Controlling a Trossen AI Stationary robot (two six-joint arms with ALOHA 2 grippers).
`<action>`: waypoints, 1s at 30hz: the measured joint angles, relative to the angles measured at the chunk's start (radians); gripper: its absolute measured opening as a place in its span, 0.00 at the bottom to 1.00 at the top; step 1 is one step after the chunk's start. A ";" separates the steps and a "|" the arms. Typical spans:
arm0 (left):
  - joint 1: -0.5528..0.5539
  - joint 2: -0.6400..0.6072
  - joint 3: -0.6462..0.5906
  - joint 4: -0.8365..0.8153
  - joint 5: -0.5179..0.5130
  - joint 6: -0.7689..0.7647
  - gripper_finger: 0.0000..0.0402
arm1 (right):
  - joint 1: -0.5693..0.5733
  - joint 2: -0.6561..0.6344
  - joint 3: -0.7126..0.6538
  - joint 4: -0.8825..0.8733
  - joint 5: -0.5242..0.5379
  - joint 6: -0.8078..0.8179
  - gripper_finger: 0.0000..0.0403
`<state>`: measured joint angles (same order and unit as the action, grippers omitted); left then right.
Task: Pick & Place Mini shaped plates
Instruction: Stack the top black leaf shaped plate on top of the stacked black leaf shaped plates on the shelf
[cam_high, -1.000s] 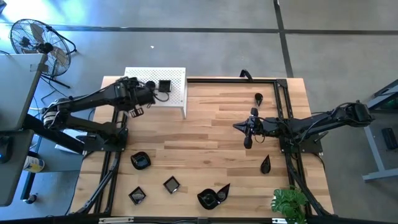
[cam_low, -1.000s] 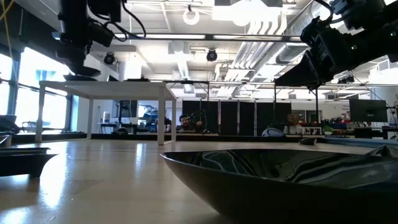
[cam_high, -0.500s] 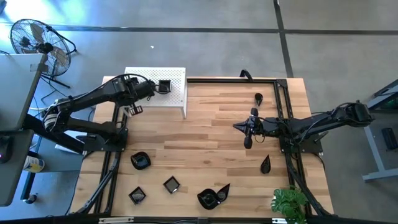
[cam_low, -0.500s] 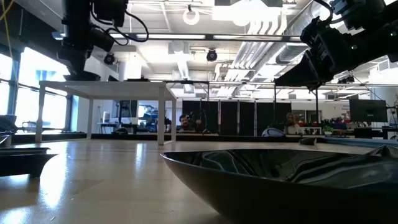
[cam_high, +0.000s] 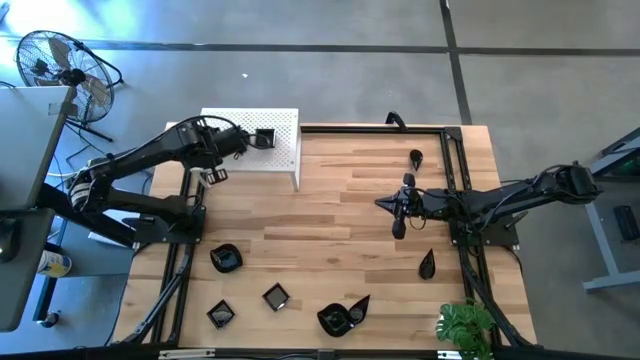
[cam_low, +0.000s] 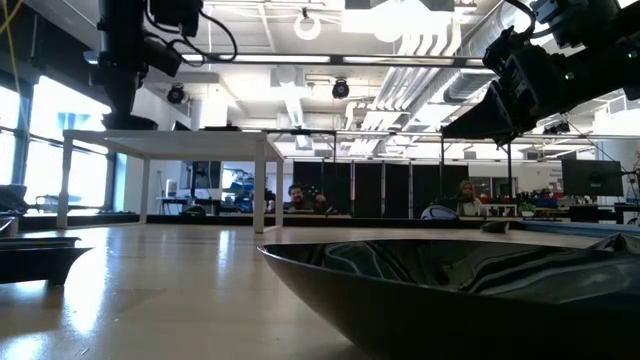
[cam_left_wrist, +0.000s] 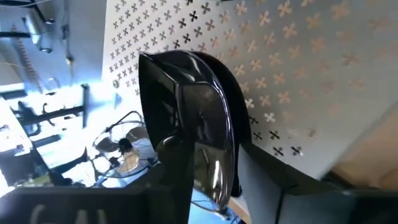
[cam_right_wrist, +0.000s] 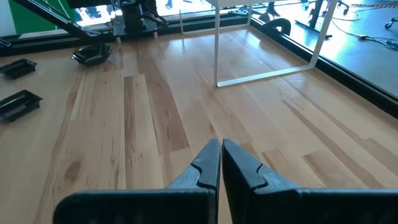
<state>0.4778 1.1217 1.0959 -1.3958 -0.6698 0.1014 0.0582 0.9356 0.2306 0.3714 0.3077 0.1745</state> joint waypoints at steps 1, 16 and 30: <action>0.000 0.000 0.014 -0.012 0.012 -0.002 0.29 | 0.000 0.000 0.000 0.000 0.000 0.000 0.02; 0.000 -0.001 0.094 -0.083 0.107 -0.106 0.25 | 0.000 0.000 0.000 0.000 0.000 0.000 0.02; 0.000 -0.001 0.005 -0.062 0.054 -0.110 0.02 | 0.000 0.000 0.000 0.000 0.000 0.001 0.02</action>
<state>0.4782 1.1204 1.1007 -1.4576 -0.6159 -0.0090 0.0579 0.9358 0.2306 0.3710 0.3073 0.1754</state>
